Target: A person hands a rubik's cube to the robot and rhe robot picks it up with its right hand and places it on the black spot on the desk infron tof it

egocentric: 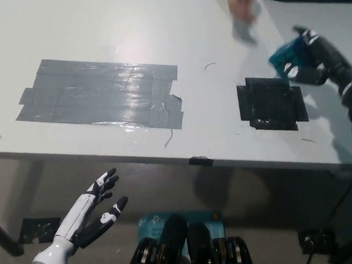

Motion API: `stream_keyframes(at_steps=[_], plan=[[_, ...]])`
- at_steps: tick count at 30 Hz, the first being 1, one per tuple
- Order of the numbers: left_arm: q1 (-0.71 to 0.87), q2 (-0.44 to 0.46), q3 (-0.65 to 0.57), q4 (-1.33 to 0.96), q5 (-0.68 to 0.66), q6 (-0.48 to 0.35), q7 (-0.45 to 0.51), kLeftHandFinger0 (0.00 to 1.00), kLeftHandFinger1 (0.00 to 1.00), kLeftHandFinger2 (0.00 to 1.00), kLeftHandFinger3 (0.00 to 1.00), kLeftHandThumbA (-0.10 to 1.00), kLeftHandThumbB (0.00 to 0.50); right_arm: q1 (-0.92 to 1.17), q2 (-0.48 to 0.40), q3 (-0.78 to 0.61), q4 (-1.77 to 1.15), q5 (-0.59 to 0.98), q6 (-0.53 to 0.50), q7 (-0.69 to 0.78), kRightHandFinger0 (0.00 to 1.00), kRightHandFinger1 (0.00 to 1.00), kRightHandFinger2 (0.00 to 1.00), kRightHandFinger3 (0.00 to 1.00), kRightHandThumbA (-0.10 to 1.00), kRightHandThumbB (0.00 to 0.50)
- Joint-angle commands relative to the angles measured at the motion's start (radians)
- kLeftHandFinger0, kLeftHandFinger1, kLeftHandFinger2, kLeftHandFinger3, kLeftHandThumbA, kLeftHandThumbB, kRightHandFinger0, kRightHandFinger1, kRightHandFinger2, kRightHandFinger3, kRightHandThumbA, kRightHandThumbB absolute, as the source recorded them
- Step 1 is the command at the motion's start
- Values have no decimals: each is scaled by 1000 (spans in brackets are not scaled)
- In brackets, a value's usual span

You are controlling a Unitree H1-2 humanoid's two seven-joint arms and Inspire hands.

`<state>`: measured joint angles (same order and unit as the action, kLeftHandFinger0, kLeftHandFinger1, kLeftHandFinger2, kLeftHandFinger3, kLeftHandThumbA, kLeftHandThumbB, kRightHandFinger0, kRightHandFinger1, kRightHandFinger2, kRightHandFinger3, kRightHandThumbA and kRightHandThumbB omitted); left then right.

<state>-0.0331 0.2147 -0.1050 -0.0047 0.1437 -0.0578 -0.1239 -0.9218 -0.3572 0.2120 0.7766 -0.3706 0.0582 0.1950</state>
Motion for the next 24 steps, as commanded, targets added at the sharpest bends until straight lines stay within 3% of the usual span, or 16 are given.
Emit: stream_keyframes(at_steps=[1, 10, 11, 12, 13, 16, 21, 24], plan=[[-19, 3, 1, -19, -5, -16, -10, 968, 1000, 1000, 1000, 696, 83, -32, 21, 1, 19, -2, -67, -62, 339, 835, 1000, 996, -100, 153], [-37, 5, 2, -30, -5, -2, -12, 957, 1000, 1000, 1000, 699, 78, -28, 54, 41, 54, -27, -46, -56, 342, 886, 1000, 1000, -100, 152], [-42, 9, 5, -26, -9, -6, -14, 958, 1000, 1000, 1000, 699, 78, -37, 46, 61, 58, -30, -38, -7, 582, 1000, 1000, 1000, -100, 232], [-42, 8, 5, -26, -12, -5, -15, 958, 1000, 1000, 1000, 700, 80, -45, 36, 84, 46, -38, 8, 53, 954, 1000, 1000, 1000, 93, 273], [-42, 9, 5, -29, -11, -2, -15, 959, 1000, 1000, 1000, 705, 85, -52, 27, 101, 43, -34, 32, 106, 1000, 1000, 1000, 1000, 230, 303], [-41, 9, 2, -31, -7, -1, -16, 960, 1000, 1000, 1000, 728, 84, -58, 6, 132, 21, -40, 78, 161, 1000, 1000, 1000, 1000, 443, 475], [-44, 11, 6, -25, -10, -2, -15, 965, 1000, 1000, 1000, 744, 88, -61, -43, 130, -118, -59, 129, 150, 1000, 1000, 1000, 1000, 700, 500], [-45, 11, 5, -31, -7, 5, -16, 965, 1000, 1000, 1000, 738, 79, -73, -78, 100, -200, -47, 138, 150, 1000, 1000, 1000, 1000, 782, 500]])
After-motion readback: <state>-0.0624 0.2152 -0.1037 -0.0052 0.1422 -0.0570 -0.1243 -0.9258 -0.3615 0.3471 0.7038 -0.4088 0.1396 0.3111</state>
